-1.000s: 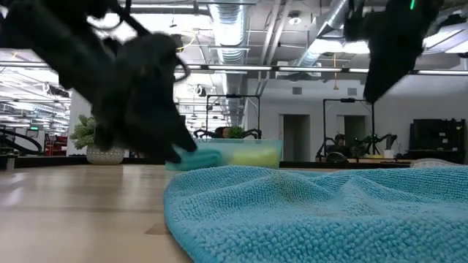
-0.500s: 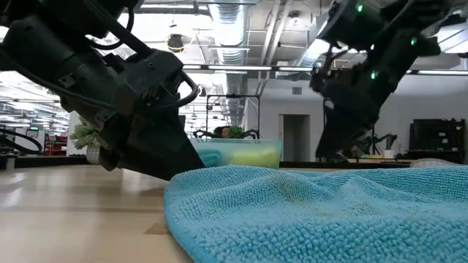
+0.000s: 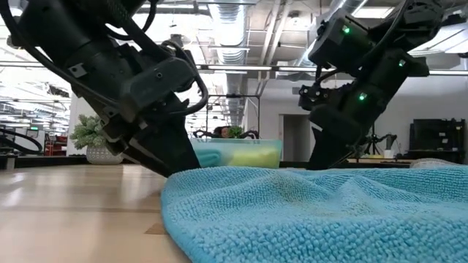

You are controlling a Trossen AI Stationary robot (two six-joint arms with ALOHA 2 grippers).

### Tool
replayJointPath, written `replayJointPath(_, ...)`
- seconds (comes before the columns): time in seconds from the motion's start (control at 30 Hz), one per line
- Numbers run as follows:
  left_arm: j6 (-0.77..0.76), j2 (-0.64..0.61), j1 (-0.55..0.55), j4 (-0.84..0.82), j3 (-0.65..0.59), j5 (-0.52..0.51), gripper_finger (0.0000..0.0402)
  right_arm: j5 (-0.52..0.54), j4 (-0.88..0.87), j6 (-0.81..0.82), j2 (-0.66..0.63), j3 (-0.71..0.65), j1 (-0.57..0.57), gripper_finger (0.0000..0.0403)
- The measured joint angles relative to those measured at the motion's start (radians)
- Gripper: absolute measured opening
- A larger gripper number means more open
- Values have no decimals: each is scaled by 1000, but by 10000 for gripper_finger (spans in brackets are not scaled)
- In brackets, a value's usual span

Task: Fold microfiber towels
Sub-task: Fold the blue microfiber towel

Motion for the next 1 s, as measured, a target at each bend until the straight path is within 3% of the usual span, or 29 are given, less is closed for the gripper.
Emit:
replayJointPath(0.3,-76,-3,-1,-83,1,-39,11,39,-66,-44,-135,-10,-27,110)
replayJointPath(0.57,-105,-8,3,-92,1,-33,2,44,-54,-88,-273,-7,33,125)
replayJointPath(0.87,-132,-8,1,-91,0,-41,1,48,-44,-46,-91,-8,47,223)
replayJointPath(1.0,-132,-8,-3,-87,-1,-45,0,44,10,-18,-6,-3,50,244)
